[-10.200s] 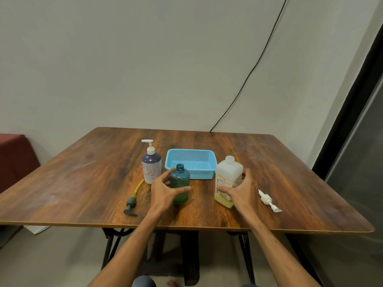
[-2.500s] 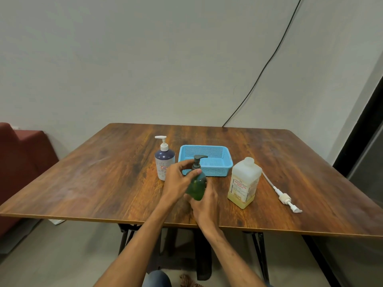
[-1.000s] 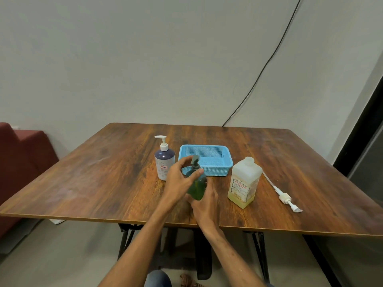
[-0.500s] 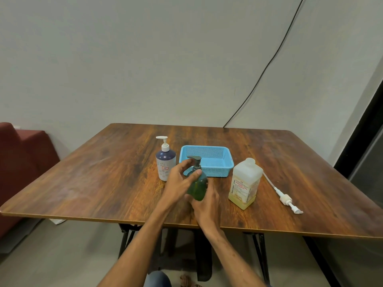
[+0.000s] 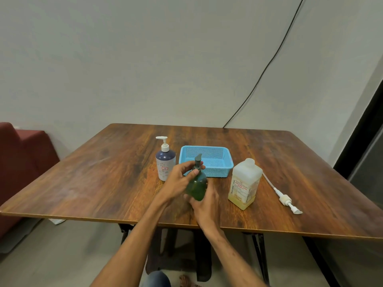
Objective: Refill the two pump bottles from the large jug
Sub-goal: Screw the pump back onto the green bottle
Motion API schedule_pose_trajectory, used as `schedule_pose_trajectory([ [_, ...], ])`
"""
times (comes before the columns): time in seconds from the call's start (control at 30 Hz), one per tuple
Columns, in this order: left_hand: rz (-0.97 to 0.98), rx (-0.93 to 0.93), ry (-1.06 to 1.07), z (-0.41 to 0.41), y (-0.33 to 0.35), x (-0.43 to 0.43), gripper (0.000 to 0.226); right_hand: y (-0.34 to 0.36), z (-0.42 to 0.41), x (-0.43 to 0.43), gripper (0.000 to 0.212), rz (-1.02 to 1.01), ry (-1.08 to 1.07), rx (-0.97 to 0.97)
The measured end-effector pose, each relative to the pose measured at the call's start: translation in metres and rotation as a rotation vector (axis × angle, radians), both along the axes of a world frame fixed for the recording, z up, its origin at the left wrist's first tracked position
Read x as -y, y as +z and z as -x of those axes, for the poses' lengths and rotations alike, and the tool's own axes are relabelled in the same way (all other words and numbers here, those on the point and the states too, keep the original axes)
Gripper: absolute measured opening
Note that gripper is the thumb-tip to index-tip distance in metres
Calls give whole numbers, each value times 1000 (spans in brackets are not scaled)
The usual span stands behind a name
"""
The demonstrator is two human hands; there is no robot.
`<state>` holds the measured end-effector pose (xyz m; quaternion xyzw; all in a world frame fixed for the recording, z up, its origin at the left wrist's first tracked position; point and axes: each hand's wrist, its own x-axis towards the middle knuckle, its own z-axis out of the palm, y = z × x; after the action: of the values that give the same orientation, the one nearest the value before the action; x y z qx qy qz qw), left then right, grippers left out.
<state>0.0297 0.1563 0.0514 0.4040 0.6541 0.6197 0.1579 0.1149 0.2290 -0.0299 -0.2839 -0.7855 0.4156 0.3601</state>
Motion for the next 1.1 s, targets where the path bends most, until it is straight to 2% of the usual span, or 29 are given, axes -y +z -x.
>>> schedule_pose_trajectory([
  [0.07,-4,1,36,-2,-3,-2,28,1,0,0,79,4,-1,1],
  [0.17,-49,-102,324,-13,-12,-10,38,1,0,-1,79,2,1,1],
  [0.27,-114,-141,449,-23,-14,-16,35,0,0,-1,74,-25,-15,20],
  [0.4,-84,-150,384,-14,-12,-13,31,3,-1,-2,77,5,8,0],
  [0.53,7,-100,110,1,-4,-4,29,1,0,-3,79,25,22,-15],
  [0.6,26,-68,39,4,-4,-1,29,-1,0,-2,79,16,17,-9],
  [0.67,-9,-63,82,2,-7,-2,32,0,0,-2,80,25,29,-23],
  [0.77,-89,-99,307,-10,-14,-8,44,3,-1,-2,81,22,29,-32],
  [0.83,-107,-154,382,-16,-16,-11,41,2,-1,-3,80,9,22,-25],
  [0.97,-101,-148,381,-15,-15,-12,33,3,-2,-3,78,2,25,-20],
  [1.1,-36,-133,229,-6,-9,-8,33,3,-1,-4,79,21,33,-30],
])
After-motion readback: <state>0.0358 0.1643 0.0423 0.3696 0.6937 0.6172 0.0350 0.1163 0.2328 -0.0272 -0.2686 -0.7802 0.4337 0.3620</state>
